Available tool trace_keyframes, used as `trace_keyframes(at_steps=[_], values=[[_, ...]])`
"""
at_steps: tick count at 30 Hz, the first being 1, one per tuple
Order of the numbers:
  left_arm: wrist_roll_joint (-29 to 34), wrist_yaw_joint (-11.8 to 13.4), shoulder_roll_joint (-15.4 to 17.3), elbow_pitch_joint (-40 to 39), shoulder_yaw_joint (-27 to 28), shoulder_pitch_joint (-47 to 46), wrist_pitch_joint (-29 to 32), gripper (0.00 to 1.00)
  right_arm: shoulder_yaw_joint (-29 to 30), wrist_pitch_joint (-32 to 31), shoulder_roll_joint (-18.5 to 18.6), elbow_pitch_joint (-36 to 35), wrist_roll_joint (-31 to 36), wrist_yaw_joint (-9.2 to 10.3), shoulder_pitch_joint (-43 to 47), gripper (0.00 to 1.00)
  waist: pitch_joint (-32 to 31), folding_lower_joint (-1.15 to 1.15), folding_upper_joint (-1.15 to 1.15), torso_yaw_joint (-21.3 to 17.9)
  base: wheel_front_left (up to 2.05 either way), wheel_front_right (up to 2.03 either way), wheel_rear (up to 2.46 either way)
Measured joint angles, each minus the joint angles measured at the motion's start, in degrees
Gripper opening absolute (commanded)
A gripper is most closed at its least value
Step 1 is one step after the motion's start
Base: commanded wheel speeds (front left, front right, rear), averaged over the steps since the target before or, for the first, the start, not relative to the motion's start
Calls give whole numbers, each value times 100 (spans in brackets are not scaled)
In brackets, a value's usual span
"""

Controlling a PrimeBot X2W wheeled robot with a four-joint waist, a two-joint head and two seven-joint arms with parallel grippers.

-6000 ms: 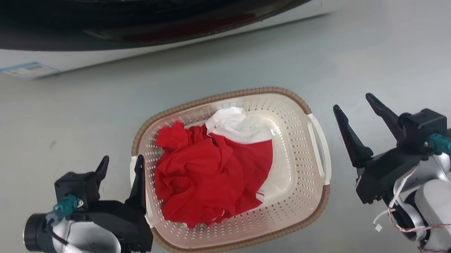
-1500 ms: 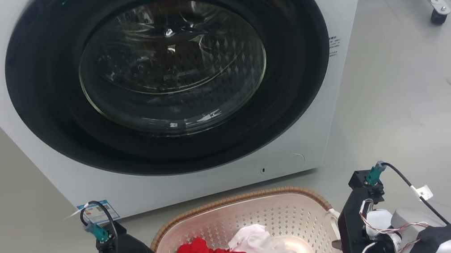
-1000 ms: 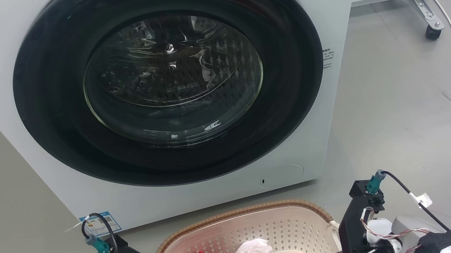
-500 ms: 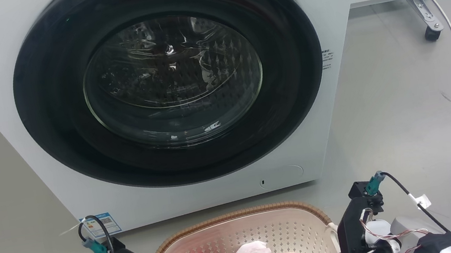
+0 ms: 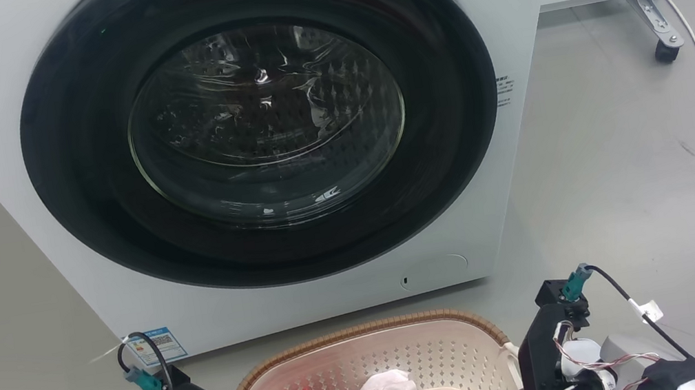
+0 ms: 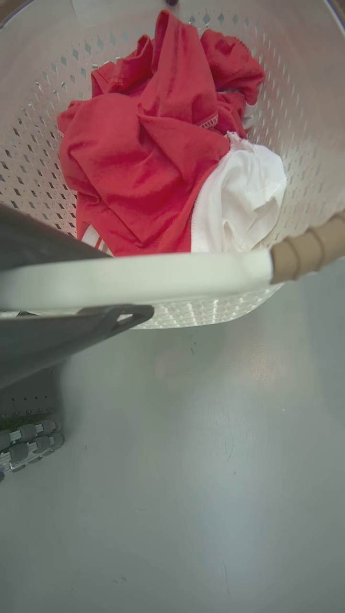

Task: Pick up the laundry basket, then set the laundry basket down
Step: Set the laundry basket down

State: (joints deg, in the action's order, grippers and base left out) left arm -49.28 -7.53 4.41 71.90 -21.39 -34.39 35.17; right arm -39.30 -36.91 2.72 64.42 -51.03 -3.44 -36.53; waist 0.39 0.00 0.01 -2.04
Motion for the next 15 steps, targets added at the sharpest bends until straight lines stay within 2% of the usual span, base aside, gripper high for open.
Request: trace_keyframes(at_steps=[15], values=[[13,0,70,-148,-81,-54,-396,0,-146,332,24,-163,-85,5,-73,0,359,0,0,-32,0,0,0]])
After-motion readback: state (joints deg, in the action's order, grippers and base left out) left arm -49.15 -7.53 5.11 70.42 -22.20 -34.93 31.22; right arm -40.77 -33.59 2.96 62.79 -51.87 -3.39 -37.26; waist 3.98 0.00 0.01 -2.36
